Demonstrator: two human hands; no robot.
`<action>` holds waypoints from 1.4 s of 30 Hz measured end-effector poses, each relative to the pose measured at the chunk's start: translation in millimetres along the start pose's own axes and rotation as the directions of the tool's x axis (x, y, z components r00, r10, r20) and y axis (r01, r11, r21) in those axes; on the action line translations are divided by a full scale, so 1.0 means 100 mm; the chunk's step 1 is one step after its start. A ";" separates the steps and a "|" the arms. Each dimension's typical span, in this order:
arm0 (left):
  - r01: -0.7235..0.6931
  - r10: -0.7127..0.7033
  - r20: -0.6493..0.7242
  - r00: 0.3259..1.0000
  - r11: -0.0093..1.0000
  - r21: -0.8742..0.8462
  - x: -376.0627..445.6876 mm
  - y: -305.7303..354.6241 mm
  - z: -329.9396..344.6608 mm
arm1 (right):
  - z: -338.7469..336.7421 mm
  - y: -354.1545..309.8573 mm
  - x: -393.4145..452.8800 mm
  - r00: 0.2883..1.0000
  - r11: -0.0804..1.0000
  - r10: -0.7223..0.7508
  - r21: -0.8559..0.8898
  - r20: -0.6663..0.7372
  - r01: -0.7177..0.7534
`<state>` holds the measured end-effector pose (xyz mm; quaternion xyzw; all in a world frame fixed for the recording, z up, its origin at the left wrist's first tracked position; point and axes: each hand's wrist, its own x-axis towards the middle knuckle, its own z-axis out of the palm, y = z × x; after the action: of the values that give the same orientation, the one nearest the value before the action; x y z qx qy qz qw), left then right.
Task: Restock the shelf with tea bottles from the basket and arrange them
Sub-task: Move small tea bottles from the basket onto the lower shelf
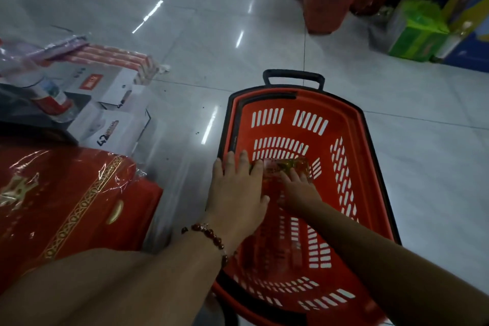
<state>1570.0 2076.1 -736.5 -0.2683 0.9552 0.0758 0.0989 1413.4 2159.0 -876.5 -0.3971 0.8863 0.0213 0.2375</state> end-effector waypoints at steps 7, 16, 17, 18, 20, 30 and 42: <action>0.028 -0.028 0.002 1.000 1.000 0.008 0.16 -0.18 0.08 | 0.09 0.07 0.60 0.998 0.996 0.067 0.054 0.018 -0.068; 0.026 -0.024 0.038 0.999 0.999 -0.047 0.23 -0.40 0.21 | 0.22 0.12 1.06 0.991 0.981 0.130 -0.151 0.028 -0.124; 0.025 -0.023 0.037 0.999 0.998 -0.052 0.23 -0.42 0.22 | 0.25 0.13 1.09 0.989 0.981 0.143 -0.136 0.028 -0.138; 0.024 -0.022 0.037 0.999 0.998 -0.061 0.23 -0.43 0.23 | 0.26 0.13 1.10 0.986 0.980 0.164 -0.117 0.027 -0.160; 0.020 -0.017 0.035 0.999 0.997 -0.071 0.24 -0.45 0.26 | 0.27 0.14 1.15 0.968 0.968 0.252 -0.008 0.009 -0.252; 0.028 -0.024 0.062 0.998 0.997 -0.075 0.26 -0.47 0.29 | 0.36 0.20 1.25 0.909 0.884 0.387 0.343 -0.156 -0.317; 0.051 -0.042 0.117 0.992 0.996 -0.074 0.20 -0.48 0.23 | 0.28 0.13 0.86 0.864 0.731 0.439 0.460 0.249 -0.504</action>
<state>1582.6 2030.2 -768.2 -0.2895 0.9377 0.1256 0.1455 1366.2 2113.9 -940.7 -0.0795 0.9145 -0.1303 0.3747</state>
